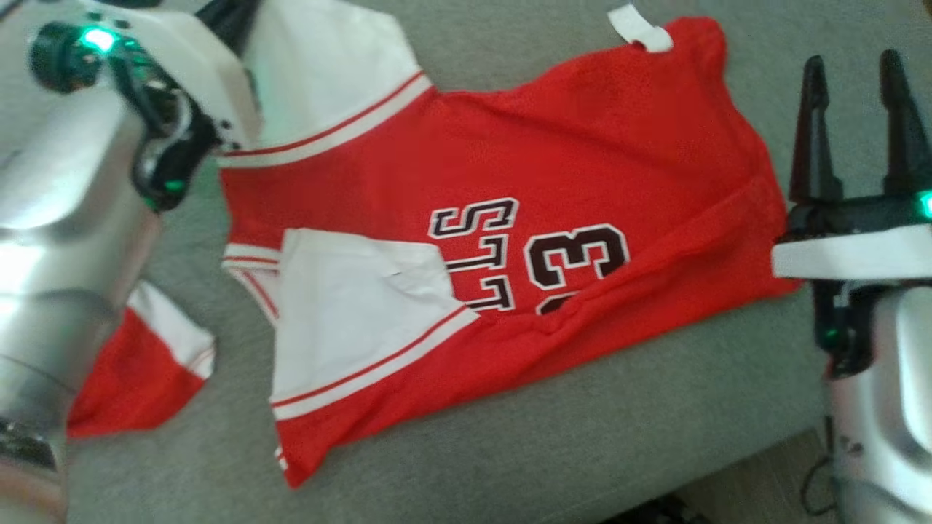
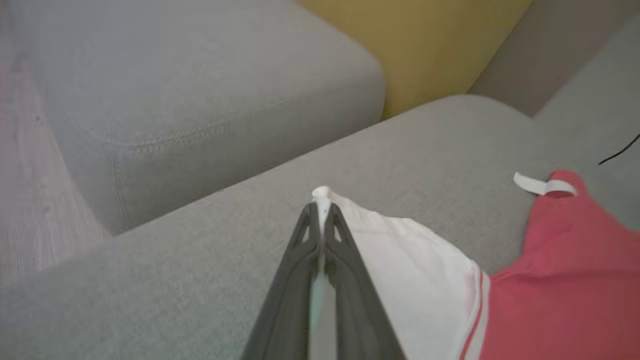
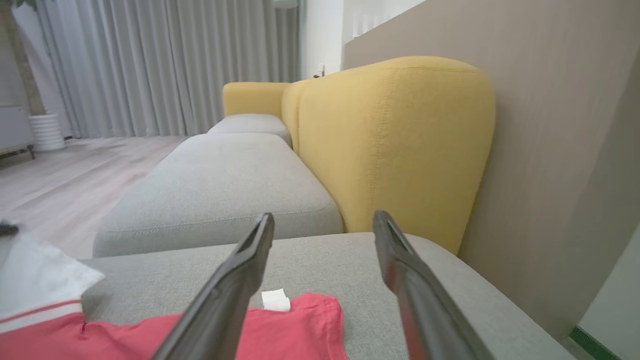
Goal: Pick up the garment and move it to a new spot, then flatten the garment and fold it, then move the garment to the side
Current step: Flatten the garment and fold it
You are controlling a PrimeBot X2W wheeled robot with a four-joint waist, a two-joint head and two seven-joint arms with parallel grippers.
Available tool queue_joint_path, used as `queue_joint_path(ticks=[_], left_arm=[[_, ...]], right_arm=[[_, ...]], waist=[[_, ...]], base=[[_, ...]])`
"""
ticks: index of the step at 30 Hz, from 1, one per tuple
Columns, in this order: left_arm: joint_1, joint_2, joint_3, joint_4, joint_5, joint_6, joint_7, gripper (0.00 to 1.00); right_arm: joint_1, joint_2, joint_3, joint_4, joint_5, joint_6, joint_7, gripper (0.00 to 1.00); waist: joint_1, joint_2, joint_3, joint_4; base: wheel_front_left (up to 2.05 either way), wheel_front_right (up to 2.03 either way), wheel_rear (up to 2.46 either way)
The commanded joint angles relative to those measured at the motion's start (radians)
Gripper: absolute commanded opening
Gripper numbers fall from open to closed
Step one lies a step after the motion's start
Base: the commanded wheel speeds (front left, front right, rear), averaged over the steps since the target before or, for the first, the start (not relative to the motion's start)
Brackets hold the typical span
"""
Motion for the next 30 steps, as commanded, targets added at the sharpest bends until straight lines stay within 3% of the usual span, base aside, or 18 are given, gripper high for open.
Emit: queue_joint_path(ticks=[1,8,13,21,30], left_arm=[[-0.032,0.019,0.022,-0.043,0.005,0.002,-0.030,0.00],[0.029,0.020,-0.063,-0.231,0.024,0.002,-0.161,0.00],[0.092,0.023,-0.081,-0.380,0.045,0.027,-0.210,0.00],[0.143,0.031,-0.116,-0.544,0.061,0.057,-0.197,0.00],[0.146,0.055,-0.125,-0.631,0.074,0.087,-0.173,0.00]], right_arm=[[-0.038,-0.030,0.009,-0.029,-0.002,-0.001,0.020,1.00],[-0.118,-0.150,0.005,0.042,0.031,-0.001,0.214,1.00],[-0.187,-0.241,0.002,0.221,0.030,-0.001,0.377,1.00],[-0.285,-0.260,-0.064,0.463,-0.012,-0.001,0.498,1.00],[-0.396,-0.271,-0.120,0.656,-0.088,-0.001,0.509,1.00]], waist=[[0.0000,0.0000,-0.043,0.053],[0.0000,0.0000,-0.092,0.173],[0.0000,0.0000,-0.094,0.250],[0.0000,0.0000,-0.059,0.298],[0.0000,0.0000,-0.006,0.317]], base=[[0.00,0.00,0.00],[0.00,0.00,0.00],[0.00,0.00,0.00],[0.00,0.00,0.00],[0.00,0.00,0.00]])
